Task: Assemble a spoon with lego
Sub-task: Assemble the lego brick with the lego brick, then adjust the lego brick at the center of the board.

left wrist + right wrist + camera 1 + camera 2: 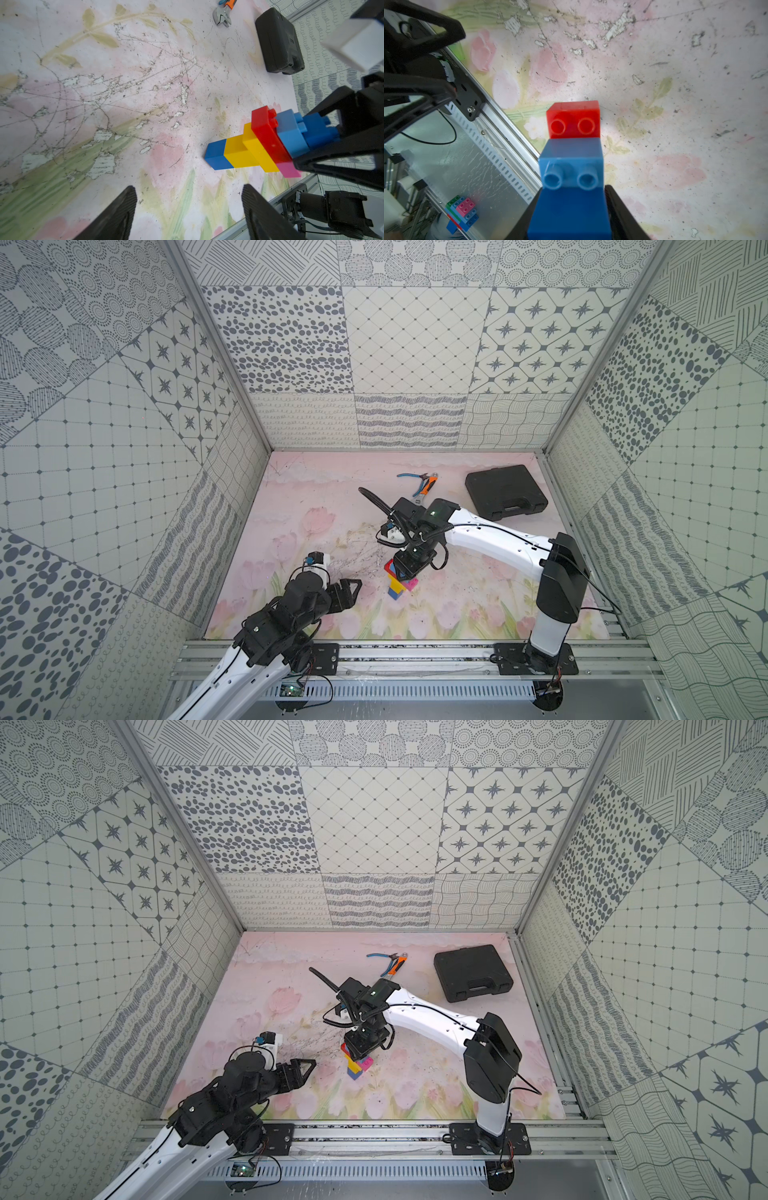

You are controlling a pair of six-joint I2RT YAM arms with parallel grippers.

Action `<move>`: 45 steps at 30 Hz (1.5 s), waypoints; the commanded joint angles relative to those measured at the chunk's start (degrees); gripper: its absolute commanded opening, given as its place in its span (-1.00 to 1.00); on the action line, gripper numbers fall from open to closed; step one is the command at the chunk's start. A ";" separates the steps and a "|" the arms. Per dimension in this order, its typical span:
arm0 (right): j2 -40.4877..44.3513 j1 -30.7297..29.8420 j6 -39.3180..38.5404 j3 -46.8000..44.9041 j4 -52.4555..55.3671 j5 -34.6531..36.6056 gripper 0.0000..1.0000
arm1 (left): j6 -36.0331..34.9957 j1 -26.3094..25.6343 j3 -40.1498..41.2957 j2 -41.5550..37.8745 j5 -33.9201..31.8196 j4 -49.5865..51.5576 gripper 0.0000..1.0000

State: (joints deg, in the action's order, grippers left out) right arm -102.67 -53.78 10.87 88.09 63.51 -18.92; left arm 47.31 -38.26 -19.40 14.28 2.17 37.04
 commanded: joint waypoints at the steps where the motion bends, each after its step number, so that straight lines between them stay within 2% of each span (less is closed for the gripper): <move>1: 2.87 2.57 -2.42 -3.65 -6.91 -7.51 -0.08 | -1.65 0.07 -1.26 1.09 -0.96 0.20 0.65; 9: 2.59 10.39 -4.08 -11.94 -16.14 -17.94 -0.23 | -2.19 0.06 -2.56 9.26 1.07 -5.29 0.65; 17: -2.24 17.02 -6.14 -14.97 -22.25 -27.50 -0.21 | -3.67 0.06 -4.82 16.97 2.25 -9.72 0.65; 21: -4.72 19.70 -7.87 -15.77 -23.87 -31.01 -0.12 | -4.41 0.10 -5.82 20.20 3.10 -10.87 0.65; 32: -11.50 23.44 -9.78 -14.56 -23.74 -32.59 -0.06 | -4.58 0.03 -7.12 27.94 5.30 -16.73 0.65; 45: -12.83 28.30 -10.98 -15.15 -23.56 -33.81 0.27 | -4.82 0.03 -7.32 27.46 4.91 -15.47 0.66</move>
State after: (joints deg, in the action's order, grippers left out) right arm -115.02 -26.02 1.26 72.62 40.47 -51.46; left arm 44.29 -38.26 -25.98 41.87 6.81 23.35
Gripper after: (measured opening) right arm 0.624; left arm 0.828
